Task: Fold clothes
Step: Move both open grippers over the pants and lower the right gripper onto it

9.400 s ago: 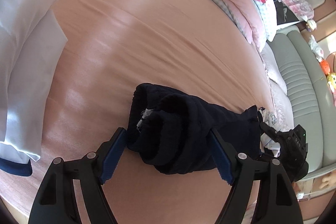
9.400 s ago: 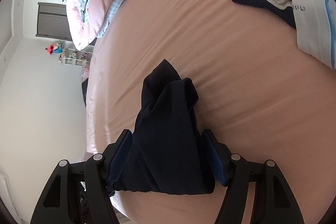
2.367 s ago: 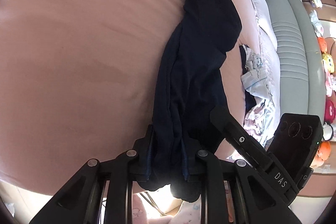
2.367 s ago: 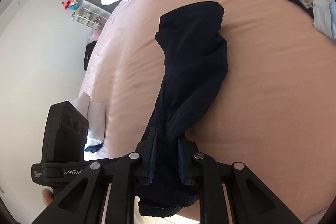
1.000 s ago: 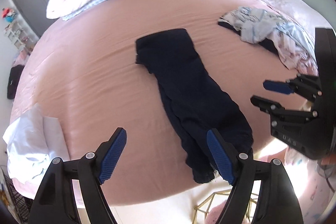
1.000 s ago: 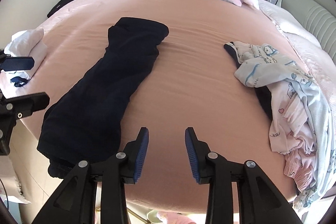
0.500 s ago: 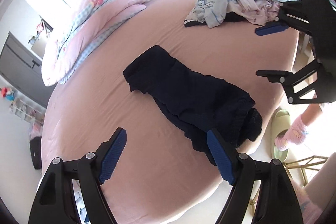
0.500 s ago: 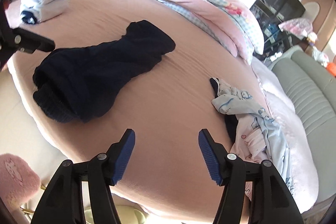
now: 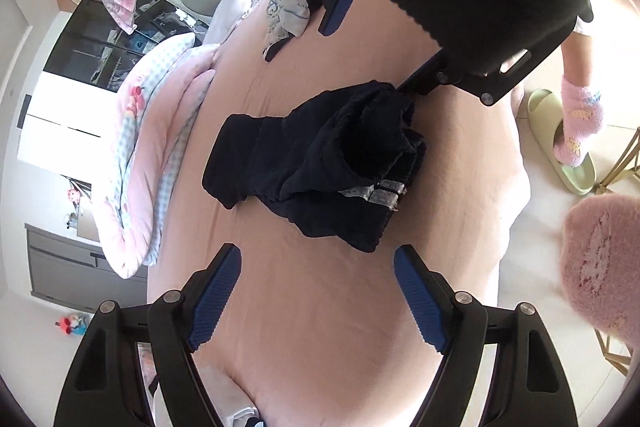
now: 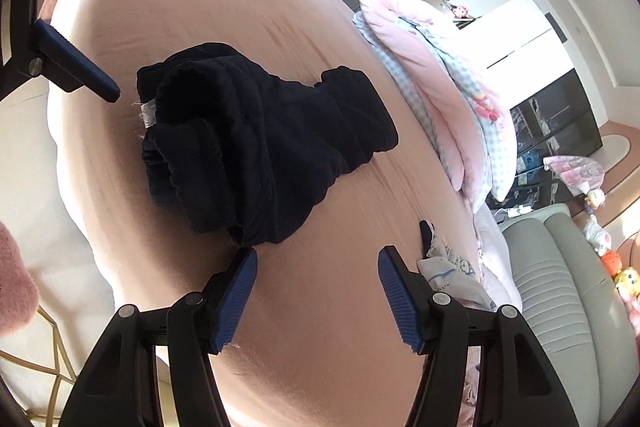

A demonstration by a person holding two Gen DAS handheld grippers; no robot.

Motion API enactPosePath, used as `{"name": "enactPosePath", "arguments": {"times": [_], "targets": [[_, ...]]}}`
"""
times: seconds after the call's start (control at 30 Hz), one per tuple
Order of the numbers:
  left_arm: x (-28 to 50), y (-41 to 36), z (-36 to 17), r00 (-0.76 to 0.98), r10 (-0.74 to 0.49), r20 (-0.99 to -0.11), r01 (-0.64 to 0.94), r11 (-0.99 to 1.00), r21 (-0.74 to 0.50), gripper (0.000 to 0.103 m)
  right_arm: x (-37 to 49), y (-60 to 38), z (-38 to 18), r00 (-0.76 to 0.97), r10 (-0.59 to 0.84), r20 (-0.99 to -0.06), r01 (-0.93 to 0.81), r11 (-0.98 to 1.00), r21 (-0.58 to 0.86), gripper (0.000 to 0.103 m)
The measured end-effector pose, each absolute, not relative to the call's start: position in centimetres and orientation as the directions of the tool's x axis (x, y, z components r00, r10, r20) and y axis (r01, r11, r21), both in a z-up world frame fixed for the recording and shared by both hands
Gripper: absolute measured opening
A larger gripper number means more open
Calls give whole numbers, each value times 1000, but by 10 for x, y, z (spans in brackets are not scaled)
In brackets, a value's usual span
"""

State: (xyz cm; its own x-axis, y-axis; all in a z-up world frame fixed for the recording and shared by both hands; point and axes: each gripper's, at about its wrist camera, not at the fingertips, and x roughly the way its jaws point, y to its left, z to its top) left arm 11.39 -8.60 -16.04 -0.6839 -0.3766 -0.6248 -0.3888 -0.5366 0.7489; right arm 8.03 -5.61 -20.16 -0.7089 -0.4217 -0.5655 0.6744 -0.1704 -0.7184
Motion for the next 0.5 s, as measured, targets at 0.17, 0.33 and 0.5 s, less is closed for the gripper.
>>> {"name": "enactPosePath", "arguments": {"times": [0.17,0.33,0.5], "targets": [[102,-93,-161,-703,-374,-605,-376,-528,762,78,82,-68,-205,-716,-429,-551,657,-147,-739,63],[104,-87,-171,-742,-330,-584,-446,-408,797,78,86,-72,-207,-724,-420,-547,649,-148,-746,62],[110,-86,-179,-769,-278,-576,-519,-255,816,78,87,-70,-203,-702,-441,-560,674,-154,-723,62]]}}
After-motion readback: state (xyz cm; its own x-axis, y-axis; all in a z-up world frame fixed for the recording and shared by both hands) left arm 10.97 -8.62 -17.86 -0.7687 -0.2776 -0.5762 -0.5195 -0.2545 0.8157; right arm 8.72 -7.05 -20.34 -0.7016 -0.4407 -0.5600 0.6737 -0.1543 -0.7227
